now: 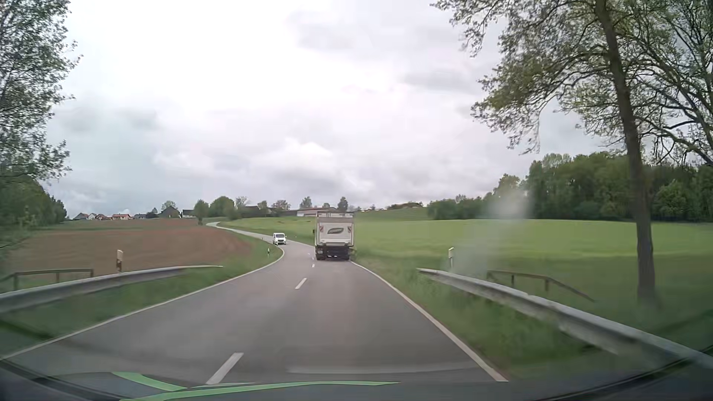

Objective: Follow the waypoints while adhering to traffic rules and regulations

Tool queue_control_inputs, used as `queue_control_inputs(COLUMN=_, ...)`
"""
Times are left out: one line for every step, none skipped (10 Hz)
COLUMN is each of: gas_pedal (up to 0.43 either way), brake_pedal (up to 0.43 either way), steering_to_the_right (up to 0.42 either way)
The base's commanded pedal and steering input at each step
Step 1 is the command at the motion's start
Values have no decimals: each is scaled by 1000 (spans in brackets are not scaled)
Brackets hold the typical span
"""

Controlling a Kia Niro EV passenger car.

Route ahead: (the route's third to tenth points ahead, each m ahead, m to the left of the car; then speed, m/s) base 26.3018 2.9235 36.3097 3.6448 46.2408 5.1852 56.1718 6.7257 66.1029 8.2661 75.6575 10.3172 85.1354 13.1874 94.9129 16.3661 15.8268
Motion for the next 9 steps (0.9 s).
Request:
queue_control_inputs(gas_pedal=311, brake_pedal=0, steering_to_the_right=-11)
queue_control_inputs(gas_pedal=299, brake_pedal=0, steering_to_the_right=-11)
queue_control_inputs(gas_pedal=299, brake_pedal=0, steering_to_the_right=-15)
queue_control_inputs(gas_pedal=287, brake_pedal=0, steering_to_the_right=-18)
queue_control_inputs(gas_pedal=280, brake_pedal=0, steering_to_the_right=-22)
queue_control_inputs(gas_pedal=268, brake_pedal=0, steering_to_the_right=-23)
queue_control_inputs(gas_pedal=268, brake_pedal=0, steering_to_the_right=-23)
queue_control_inputs(gas_pedal=260, brake_pedal=0, steering_to_the_right=-23)
queue_control_inputs(gas_pedal=209, brake_pedal=0, steering_to_the_right=-19)
